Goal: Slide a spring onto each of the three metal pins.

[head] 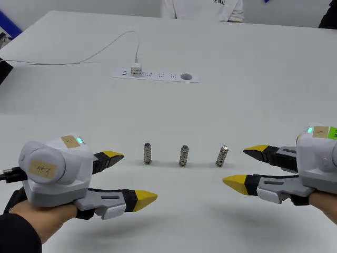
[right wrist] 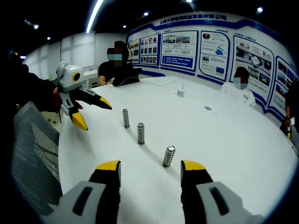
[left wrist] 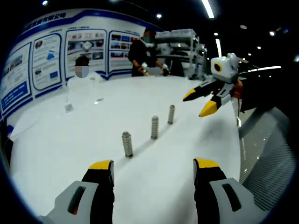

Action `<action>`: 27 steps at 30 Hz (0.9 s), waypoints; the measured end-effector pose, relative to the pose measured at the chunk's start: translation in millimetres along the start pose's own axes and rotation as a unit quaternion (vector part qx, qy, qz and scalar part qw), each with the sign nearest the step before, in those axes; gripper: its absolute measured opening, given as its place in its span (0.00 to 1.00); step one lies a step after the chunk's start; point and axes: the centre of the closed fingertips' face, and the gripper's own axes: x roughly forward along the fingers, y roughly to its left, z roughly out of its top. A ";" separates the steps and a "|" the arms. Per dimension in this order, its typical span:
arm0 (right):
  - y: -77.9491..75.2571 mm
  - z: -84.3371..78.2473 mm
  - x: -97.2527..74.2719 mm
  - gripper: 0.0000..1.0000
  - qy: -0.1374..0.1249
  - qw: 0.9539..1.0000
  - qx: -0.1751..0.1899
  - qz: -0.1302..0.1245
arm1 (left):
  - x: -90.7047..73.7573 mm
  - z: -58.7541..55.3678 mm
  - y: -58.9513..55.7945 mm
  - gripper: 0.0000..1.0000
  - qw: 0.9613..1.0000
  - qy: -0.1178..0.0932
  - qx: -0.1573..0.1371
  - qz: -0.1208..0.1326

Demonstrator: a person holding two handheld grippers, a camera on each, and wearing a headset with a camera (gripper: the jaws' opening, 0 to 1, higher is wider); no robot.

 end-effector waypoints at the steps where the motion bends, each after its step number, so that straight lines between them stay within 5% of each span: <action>1: -0.2 -0.9 0.1 0.53 0.000 1.000 0.002 0.000 | -0.2 0.2 0.3 0.70 1.000 -0.001 -0.001 0.001; 27: -3.3 2.6 0.9 0.64 -0.025 0.999 0.028 -0.009 | -1.3 -1.4 1.1 0.71 1.000 -0.002 -0.012 0.006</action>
